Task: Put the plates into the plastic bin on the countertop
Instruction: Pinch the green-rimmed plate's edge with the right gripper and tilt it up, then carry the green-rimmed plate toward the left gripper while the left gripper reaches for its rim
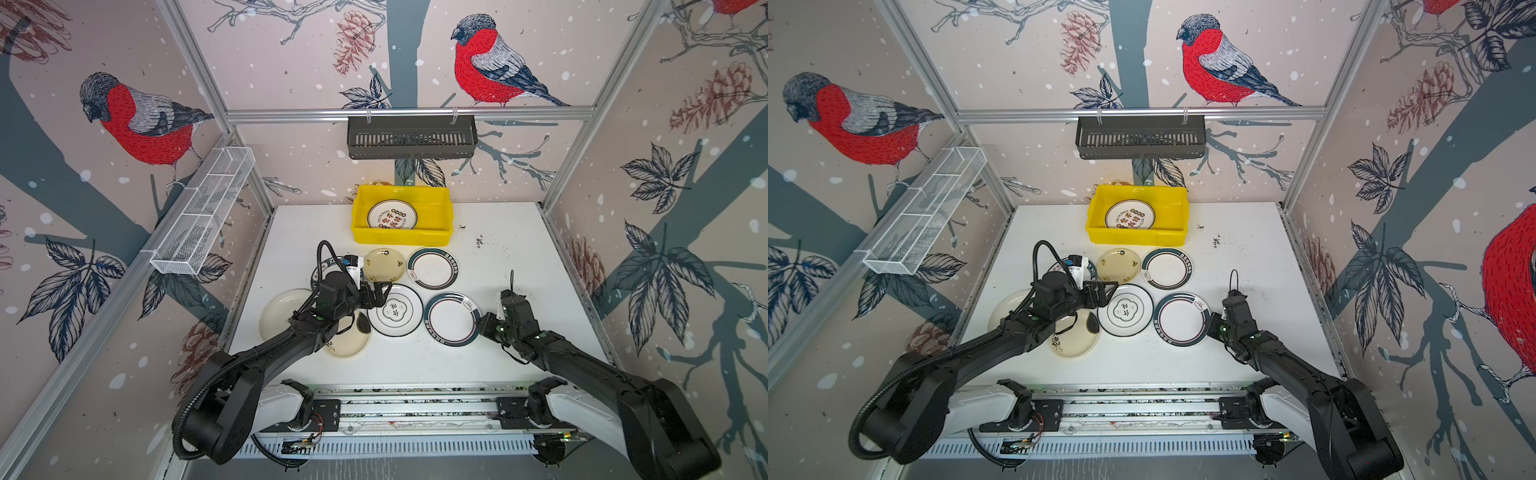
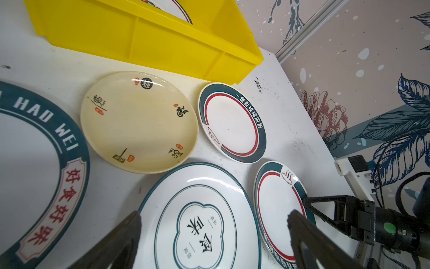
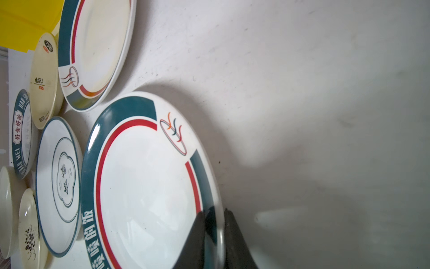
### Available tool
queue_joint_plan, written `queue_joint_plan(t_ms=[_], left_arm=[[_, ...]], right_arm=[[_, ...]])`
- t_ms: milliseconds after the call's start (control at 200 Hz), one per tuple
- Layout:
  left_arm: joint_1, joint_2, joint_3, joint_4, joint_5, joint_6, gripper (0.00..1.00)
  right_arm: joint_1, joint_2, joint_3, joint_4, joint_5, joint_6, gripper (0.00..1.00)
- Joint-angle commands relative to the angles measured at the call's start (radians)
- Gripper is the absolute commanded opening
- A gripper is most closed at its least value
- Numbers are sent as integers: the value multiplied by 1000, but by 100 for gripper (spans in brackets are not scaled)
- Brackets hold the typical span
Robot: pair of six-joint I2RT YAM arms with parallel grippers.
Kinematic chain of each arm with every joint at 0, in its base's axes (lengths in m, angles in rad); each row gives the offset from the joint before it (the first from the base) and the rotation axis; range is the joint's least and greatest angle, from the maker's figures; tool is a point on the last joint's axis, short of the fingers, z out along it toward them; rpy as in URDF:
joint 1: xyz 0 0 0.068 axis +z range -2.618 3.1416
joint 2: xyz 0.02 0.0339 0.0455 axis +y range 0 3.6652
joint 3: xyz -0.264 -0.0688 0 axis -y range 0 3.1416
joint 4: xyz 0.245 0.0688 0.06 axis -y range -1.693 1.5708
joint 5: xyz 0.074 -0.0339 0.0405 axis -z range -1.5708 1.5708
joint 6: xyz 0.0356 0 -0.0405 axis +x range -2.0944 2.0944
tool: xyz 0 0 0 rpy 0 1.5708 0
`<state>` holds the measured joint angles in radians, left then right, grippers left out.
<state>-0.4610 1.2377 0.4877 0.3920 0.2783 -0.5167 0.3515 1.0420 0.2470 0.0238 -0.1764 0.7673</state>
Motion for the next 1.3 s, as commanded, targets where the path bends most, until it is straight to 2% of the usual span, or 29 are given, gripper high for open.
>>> queue_joint_plan(t_ms=[0, 160, 565, 886, 1096, 1291], left_arm=[[-15, 32, 31, 58, -20, -6, 97], [-31, 74, 59, 56, -24, -6, 97], [-46, 133, 112, 89, -5, -40, 97], [-65, 186, 153, 180, -4, -82, 97], [-110, 263, 232, 183, 6, -93, 97], [-152, 332, 287, 222, 24, -115, 97]], right_arm=[[0, -2, 0, 2, 30, 23, 14], [-3, -8, 14, -12, 30, 23, 3], [-117, -106, 91, -107, 20, 36, 0], [-239, -344, 92, -156, 54, 102, 0], [-288, -389, 129, -141, -43, 129, 0], [-289, -371, 144, -23, -160, 168, 0]])
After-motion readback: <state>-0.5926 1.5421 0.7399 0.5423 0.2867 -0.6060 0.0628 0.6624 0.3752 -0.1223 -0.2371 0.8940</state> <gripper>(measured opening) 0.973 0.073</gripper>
